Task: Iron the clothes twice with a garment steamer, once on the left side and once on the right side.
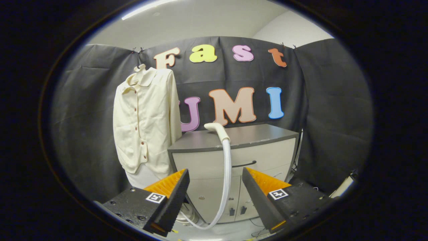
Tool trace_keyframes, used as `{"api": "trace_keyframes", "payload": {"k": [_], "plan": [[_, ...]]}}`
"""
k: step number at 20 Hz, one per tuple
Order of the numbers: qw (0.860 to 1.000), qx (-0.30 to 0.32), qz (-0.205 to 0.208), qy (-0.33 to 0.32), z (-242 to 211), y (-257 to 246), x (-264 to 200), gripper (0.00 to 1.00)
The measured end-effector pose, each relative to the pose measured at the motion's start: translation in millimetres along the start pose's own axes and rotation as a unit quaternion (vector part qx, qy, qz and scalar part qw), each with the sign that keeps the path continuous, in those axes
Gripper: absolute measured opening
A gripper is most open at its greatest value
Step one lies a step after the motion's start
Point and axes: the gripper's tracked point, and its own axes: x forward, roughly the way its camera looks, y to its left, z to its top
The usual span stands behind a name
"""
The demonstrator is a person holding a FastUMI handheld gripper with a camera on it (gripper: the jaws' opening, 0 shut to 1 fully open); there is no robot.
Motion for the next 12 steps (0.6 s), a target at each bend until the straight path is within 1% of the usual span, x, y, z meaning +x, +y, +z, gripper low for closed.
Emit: {"api": "trace_keyframes", "payload": {"k": [8,12], "plan": [[1.000,-0.011,0.017,0.016,13,8,19,0.97],[0.999,-0.034,0.011,0.021,28,0,37,0.97]]}}
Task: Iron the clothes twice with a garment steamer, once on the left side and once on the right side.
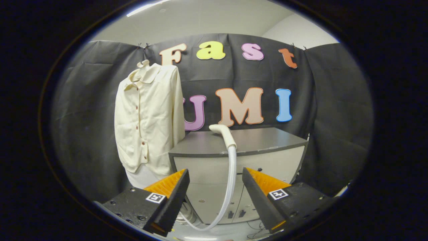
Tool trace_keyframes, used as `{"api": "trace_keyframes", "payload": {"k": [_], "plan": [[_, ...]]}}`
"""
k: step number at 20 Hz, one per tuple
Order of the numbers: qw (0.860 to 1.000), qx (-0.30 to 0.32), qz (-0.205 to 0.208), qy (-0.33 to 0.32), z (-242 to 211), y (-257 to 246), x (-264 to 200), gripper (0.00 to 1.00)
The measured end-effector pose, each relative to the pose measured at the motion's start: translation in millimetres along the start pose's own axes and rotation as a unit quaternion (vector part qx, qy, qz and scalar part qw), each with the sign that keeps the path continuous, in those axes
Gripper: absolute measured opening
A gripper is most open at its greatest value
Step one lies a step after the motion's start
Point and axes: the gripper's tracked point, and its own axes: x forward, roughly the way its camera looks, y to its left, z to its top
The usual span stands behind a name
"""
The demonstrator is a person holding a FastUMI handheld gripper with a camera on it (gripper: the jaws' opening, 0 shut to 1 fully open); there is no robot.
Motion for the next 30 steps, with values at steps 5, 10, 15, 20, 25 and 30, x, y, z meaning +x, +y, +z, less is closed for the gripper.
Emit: {"api": "trace_keyframes", "payload": {"k": [5,10,15,20,25,30], "plan": [[1.000,0.009,0.001,-0.004,29,-8,22,0.97],[1.000,0.001,0.003,0.001,55,-21,57,0.97],[1.000,0.003,-0.001,0.024,73,-38,105,0.97],[0.998,0.010,-0.006,0.064,82,-60,158,0.97],[0.995,0.022,-0.003,0.101,91,-70,206,0.97],[0.991,0.033,0.019,0.129,101,-48,260,0.97]]}}
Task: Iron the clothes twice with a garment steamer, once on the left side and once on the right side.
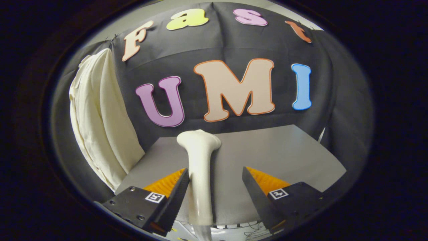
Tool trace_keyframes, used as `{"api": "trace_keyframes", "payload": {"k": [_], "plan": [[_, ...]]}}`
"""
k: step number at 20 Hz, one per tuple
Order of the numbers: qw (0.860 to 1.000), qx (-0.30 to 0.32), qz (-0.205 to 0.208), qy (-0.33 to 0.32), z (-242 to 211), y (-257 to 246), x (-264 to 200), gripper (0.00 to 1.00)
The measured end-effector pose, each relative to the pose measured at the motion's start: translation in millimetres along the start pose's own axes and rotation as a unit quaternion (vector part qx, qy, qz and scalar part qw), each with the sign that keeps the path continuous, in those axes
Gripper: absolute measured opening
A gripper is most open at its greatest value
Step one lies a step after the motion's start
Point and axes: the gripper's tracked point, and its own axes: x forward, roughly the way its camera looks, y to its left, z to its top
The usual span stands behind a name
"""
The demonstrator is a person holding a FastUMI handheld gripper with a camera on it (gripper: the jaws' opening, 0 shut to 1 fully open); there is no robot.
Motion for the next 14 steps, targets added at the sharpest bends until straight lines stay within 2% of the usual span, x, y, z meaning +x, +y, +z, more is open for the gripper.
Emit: {"api": "trace_keyframes", "payload": {"k": [4,6,8,14], "plan": [[1.000,-0.007,0.007,0.015,16,18,27,0.97],[0.999,-0.006,0.019,0.040,17,28,34,0.82],[0.998,-0.001,0.013,0.064,16,28,40,0.64],[0.990,0.007,0.008,0.139,1,32,51,0.54]]}}
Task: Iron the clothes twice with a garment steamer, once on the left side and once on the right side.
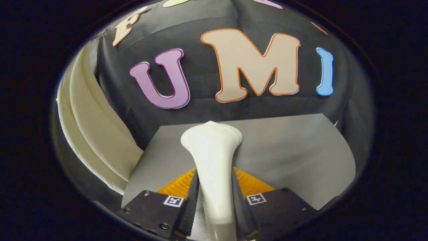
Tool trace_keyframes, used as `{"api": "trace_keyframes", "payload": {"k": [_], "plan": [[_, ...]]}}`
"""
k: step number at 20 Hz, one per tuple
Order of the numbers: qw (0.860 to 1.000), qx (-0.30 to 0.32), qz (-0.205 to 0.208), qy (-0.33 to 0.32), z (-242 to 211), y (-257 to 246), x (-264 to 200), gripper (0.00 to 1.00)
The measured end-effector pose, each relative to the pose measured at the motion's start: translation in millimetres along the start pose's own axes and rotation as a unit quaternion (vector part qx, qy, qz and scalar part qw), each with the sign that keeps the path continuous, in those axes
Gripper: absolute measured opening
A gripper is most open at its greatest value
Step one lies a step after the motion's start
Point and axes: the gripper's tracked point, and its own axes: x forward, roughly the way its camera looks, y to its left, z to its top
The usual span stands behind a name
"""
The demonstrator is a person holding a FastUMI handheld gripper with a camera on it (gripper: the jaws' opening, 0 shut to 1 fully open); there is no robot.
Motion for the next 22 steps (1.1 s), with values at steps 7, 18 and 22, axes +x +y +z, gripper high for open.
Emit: {"api": "trace_keyframes", "payload": {"k": [7,18,22], "plan": [[0.998,0.017,0.065,0.010,1,6,-2,0.50],[0.989,0.003,-0.003,-0.146,22,-4,-70,0.38],[0.988,-0.036,-0.023,-0.149,-22,7,-92,0.38]]}}
